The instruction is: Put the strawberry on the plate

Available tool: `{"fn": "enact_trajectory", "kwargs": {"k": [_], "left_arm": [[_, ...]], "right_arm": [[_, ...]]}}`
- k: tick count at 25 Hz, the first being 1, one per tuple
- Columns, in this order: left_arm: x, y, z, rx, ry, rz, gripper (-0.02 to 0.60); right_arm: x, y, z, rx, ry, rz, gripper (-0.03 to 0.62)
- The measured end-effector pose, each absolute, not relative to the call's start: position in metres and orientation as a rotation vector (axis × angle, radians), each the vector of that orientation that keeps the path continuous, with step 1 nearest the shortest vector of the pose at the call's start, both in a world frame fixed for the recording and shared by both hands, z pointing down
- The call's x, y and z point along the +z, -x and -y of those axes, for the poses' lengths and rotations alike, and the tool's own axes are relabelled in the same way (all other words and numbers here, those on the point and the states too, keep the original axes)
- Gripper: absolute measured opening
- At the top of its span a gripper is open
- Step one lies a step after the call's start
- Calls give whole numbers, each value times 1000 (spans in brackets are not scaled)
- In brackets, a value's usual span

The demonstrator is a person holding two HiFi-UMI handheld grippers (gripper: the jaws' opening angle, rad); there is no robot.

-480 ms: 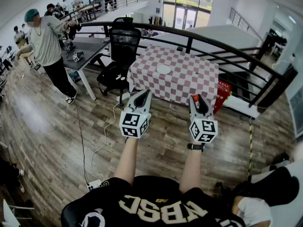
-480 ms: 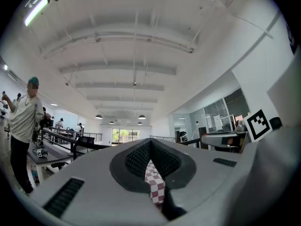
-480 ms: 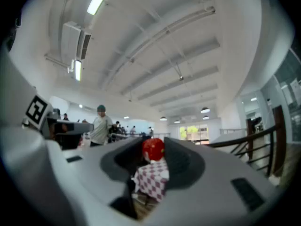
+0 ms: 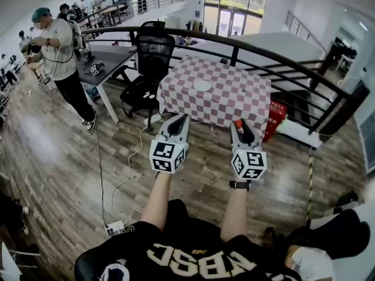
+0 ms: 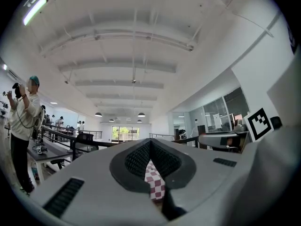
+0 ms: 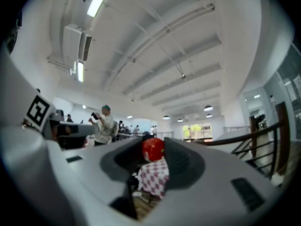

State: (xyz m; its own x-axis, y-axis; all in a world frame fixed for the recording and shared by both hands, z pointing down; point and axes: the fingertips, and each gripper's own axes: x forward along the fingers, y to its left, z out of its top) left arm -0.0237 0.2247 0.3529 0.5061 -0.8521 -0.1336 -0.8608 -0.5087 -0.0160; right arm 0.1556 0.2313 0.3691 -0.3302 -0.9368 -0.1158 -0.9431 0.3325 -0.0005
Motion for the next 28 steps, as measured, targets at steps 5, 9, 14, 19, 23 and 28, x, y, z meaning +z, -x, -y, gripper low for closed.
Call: {"fn": "enact_trajectory", "kwargs": {"k": [5,9,14,19,23,28], "left_arm": [[372,26,-212,123,2676,-1550,15],[385,25,-191,113,2696,-1551,15],[397,29,-135,122,2728,-1560,15],[389,39,-56,184,2779,-1543,15],[371,46,9,285,2798,-1544,15],[369,56,69,281,2828,-1481,15]], "right_arm": [[382,-147,-221,64,1708,-2532,153],[394,-142,-197,10,1689,-2555,153],[411,-131,-145,-50,1696,-2584,153],[398,-115,-75,-65,1672,-2549,153],[374,-110,-23,14,1696,-2518,153],[378,-84,38,-1,1726,-2530,153]]}}
